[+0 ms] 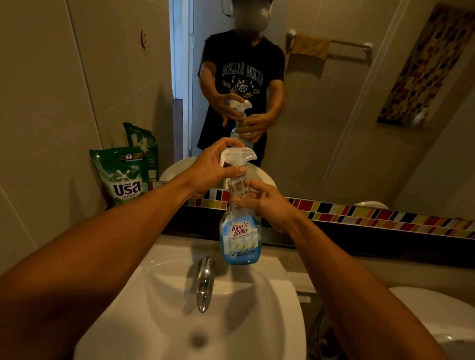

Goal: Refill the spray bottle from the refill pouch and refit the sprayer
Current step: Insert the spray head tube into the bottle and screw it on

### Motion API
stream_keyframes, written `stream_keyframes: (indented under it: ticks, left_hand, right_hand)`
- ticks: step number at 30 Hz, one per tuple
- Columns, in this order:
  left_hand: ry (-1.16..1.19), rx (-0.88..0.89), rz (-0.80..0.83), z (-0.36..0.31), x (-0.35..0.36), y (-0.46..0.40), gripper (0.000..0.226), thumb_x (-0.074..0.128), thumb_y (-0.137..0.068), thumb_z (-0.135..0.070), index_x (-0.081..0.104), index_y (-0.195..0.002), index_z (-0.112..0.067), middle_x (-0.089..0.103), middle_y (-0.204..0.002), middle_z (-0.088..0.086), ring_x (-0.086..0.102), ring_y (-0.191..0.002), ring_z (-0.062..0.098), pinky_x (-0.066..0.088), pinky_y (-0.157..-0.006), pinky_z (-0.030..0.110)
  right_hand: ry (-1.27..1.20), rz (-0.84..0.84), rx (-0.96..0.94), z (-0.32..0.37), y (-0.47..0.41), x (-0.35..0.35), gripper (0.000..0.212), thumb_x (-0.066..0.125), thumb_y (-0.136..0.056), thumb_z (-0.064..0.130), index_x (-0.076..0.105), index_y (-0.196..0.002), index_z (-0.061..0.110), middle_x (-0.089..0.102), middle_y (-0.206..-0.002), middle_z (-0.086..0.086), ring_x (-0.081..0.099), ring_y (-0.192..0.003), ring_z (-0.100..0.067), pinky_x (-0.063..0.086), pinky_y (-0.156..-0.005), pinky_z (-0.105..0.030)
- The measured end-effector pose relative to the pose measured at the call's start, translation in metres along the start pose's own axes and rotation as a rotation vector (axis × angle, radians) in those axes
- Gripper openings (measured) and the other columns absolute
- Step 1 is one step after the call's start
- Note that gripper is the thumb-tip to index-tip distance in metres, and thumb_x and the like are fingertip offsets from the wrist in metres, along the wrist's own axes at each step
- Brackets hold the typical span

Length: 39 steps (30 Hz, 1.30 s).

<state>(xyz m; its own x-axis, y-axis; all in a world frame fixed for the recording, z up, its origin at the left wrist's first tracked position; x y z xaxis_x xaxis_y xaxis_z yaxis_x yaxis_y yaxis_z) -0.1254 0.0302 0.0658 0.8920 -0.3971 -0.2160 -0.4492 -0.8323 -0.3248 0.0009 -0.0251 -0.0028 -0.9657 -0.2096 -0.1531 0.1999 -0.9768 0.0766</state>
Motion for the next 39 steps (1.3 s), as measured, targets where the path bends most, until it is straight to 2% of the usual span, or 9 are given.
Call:
stream_keyframes:
  ticks: [6, 10, 13, 16, 20, 25, 30, 35, 39]
  left_hand:
    - [-0.077, 0.006, -0.001, 0.001, 0.010, 0.003, 0.059, 0.078, -0.083, -0.015, 0.050, -0.135, -0.026, 0.056, -0.133, 0.009, 0.061, -0.118, 0.029, 0.059, -0.091, 0.044]
    - [-0.092, 0.012, 0.013, 0.004, 0.018, 0.007, 0.087, 0.078, -0.084, -0.018, 0.028, -0.152, -0.040, 0.039, -0.155, 0.005, 0.050, -0.134, 0.025, 0.053, -0.101, 0.045]
    - [-0.038, -0.076, -0.045, 0.025, 0.017, 0.016, 0.102, 0.080, -0.081, -0.017, 0.015, -0.155, -0.044, 0.045, -0.150, 0.009, 0.057, -0.127, 0.023, 0.054, -0.099, 0.042]
    - [-0.024, -0.168, -0.096, 0.056, 0.020, 0.028, 0.080, 0.074, -0.086, -0.012, 0.032, -0.152, -0.029, 0.054, -0.141, 0.010, 0.064, -0.115, 0.018, 0.059, -0.090, 0.036]
    - [-0.093, -0.301, -0.141, 0.095, 0.031, 0.050, 0.056, 0.066, -0.092, -0.005, 0.047, -0.143, -0.014, 0.059, -0.134, 0.001, 0.064, -0.101, 0.006, 0.054, -0.075, 0.013]
    - [-0.197, -0.425, -0.093, 0.145, 0.058, 0.057, 0.069, 0.070, -0.092, -0.017, 0.037, -0.153, -0.019, 0.041, -0.155, 0.011, 0.043, -0.140, 0.029, 0.045, -0.107, 0.041]
    - [-0.102, -0.395, -0.045, 0.157, 0.093, 0.035, 0.063, 0.064, -0.096, -0.018, 0.036, -0.153, -0.019, 0.046, -0.150, 0.010, 0.045, -0.138, 0.027, 0.049, -0.099, 0.036]
    - [-0.014, -0.410, -0.063, 0.173, 0.118, 0.007, 0.053, 0.063, -0.096, -0.014, 0.044, -0.146, -0.018, 0.055, -0.140, 0.012, 0.055, -0.129, 0.027, 0.054, -0.099, 0.044]
    - [-0.034, -0.381, -0.056, 0.182, 0.135, -0.012, 0.054, 0.060, -0.098, -0.012, 0.041, -0.149, -0.015, 0.055, -0.132, 0.002, 0.054, -0.122, 0.017, 0.052, -0.093, 0.030]
  right_hand:
    - [0.107, -0.058, -0.027, 0.002, -0.002, -0.004, 0.035, 0.073, -0.093, 0.009, 0.063, -0.126, 0.016, 0.071, -0.115, -0.008, 0.072, -0.104, -0.026, 0.062, -0.083, -0.035]
    - [0.181, -0.114, -0.052, -0.003, -0.003, -0.011, 0.040, 0.076, -0.091, 0.011, 0.063, -0.129, 0.015, 0.071, -0.114, -0.004, 0.071, -0.105, -0.021, 0.061, -0.084, -0.033]
    - [0.222, -0.158, -0.037, -0.013, -0.006, -0.020, 0.039, 0.079, -0.089, 0.013, 0.065, -0.126, 0.014, 0.073, -0.111, -0.002, 0.071, -0.104, -0.017, 0.061, -0.086, -0.035]
    - [0.280, -0.205, -0.024, -0.022, -0.008, -0.031, 0.038, 0.082, -0.087, 0.015, 0.067, -0.122, 0.015, 0.074, -0.111, -0.005, 0.071, -0.105, -0.021, 0.060, -0.095, -0.048]
    - [0.324, -0.236, -0.048, -0.024, -0.008, -0.039, 0.050, 0.082, -0.087, 0.014, 0.061, -0.132, 0.015, 0.073, -0.119, -0.006, 0.070, -0.110, -0.021, 0.060, -0.096, -0.045]
    - [0.324, -0.245, -0.084, -0.025, -0.009, -0.056, 0.057, 0.076, -0.092, 0.008, 0.051, -0.142, 0.015, 0.068, -0.116, 0.001, 0.066, -0.098, -0.005, 0.056, -0.071, -0.012]
    - [0.315, -0.245, -0.093, -0.025, -0.014, -0.080, 0.056, 0.073, -0.094, 0.008, 0.049, -0.145, 0.014, 0.064, -0.122, 0.002, 0.064, -0.100, -0.005, 0.056, -0.076, -0.017]
    - [0.300, -0.282, -0.092, -0.035, -0.023, -0.108, 0.049, 0.070, -0.097, 0.012, 0.051, -0.142, 0.017, 0.062, -0.127, 0.004, 0.061, -0.111, -0.009, 0.056, -0.080, -0.020]
    - [0.264, -0.322, -0.074, -0.050, -0.032, -0.130, 0.050, 0.069, -0.098, 0.013, 0.051, -0.144, 0.018, 0.063, -0.130, 0.003, 0.061, -0.118, -0.015, 0.058, -0.094, -0.034]
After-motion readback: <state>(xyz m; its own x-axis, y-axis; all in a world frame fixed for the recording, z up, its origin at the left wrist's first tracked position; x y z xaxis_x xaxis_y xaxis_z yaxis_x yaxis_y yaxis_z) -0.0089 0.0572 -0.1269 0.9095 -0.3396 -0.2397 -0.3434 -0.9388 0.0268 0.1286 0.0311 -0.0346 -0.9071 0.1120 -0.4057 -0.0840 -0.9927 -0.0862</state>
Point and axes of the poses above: each hand's wrist, its own y-axis away from the middle knuckle, its own x-axis out of the palm, z = x × y, the point moved 9 cm from there along -y, towards the middle knuckle
